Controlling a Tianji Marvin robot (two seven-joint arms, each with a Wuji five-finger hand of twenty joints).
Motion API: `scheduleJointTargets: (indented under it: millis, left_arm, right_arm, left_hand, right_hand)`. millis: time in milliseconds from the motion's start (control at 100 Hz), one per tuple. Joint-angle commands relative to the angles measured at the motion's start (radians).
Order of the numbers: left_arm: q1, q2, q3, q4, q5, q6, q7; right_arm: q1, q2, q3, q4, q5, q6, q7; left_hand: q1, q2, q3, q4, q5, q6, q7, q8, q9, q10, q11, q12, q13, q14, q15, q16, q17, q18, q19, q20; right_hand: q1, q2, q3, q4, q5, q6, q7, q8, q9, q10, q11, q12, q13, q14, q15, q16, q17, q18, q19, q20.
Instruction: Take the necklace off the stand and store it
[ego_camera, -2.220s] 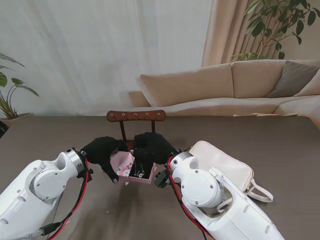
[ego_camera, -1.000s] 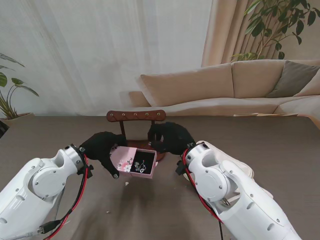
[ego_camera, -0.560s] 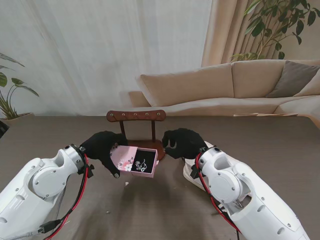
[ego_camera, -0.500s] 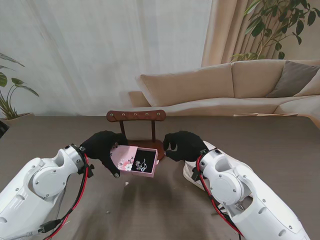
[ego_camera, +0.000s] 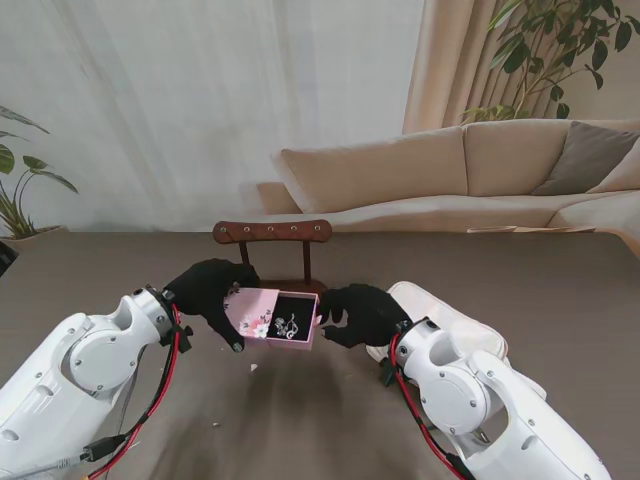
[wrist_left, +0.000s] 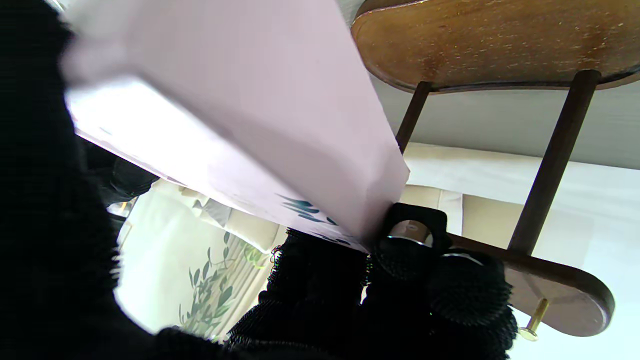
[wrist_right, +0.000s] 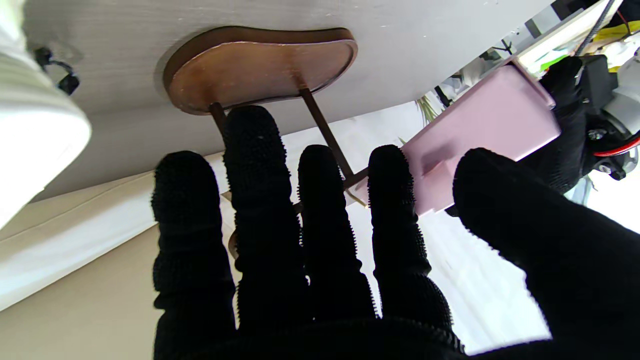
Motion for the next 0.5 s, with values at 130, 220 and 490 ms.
scheduleJointTargets:
  millis: [130, 220, 490]
  left_arm:
    - [-0.016, -0.011, 0.014, 0.014, -0.016, -0.005, -0.005]
    - [-0.021, -0.014, 0.021, 0.020, -0.026, -0.006, 0.004]
    - [-0.036, -0.020, 0.038, 0.038, -0.042, -0.009, 0.023]
  right_arm:
    - [0.008, -0.013, -0.047, -0.014, 0.022, 0.017, 0.007]
    - [0.017, -0.017, -0.067, -0.012, 0.033, 0.029, 0.004]
    - [0.044, -0.033, -0.131, -0.006, 0.091, 0.069, -0.023]
  left_hand:
    - [0.232, 0.149, 0.979, 0.083, 0.082, 0.135, 0.753, 0.106, 0.207, -0.039, 0.394, 0.116, 0.078, -0.208, 0.154, 0.023, 0.001, -0.109, -0.070, -0.011]
    - [0.232, 0.149, 0.979, 0.082, 0.081, 0.136, 0.753, 0.107, 0.206, -0.037, 0.393, 0.116, 0.078, -0.208, 0.154, 0.022, 0.000, -0.107, -0.070, -0.010]
    - [0.233, 0.150, 0.978, 0.082, 0.080, 0.138, 0.752, 0.112, 0.207, -0.035, 0.393, 0.116, 0.078, -0.206, 0.152, 0.022, 0.001, -0.106, -0.071, -0.009]
  right_hand:
    - [0.027, -0.022, 0.033, -0.040, -0.012, -0.024, 0.007, -0.013, 0.004, -0.034, 0.006, -0.010, 0.026, -0.026, 0.004, 0.013, -0.117, -0.034, -0.007, 0.032]
    - [0.025, -0.016, 0.034, -0.042, -0.014, -0.022, 0.011, -0.018, 0.005, -0.033, 0.006, -0.010, 0.027, -0.026, 0.004, 0.013, -0.116, -0.033, -0.006, 0.032]
    - [0.027, 0.005, 0.035, -0.043, -0.020, -0.019, 0.020, -0.032, 0.005, -0.030, 0.005, -0.011, 0.030, -0.023, 0.007, 0.016, -0.118, -0.030, -0.004, 0.031]
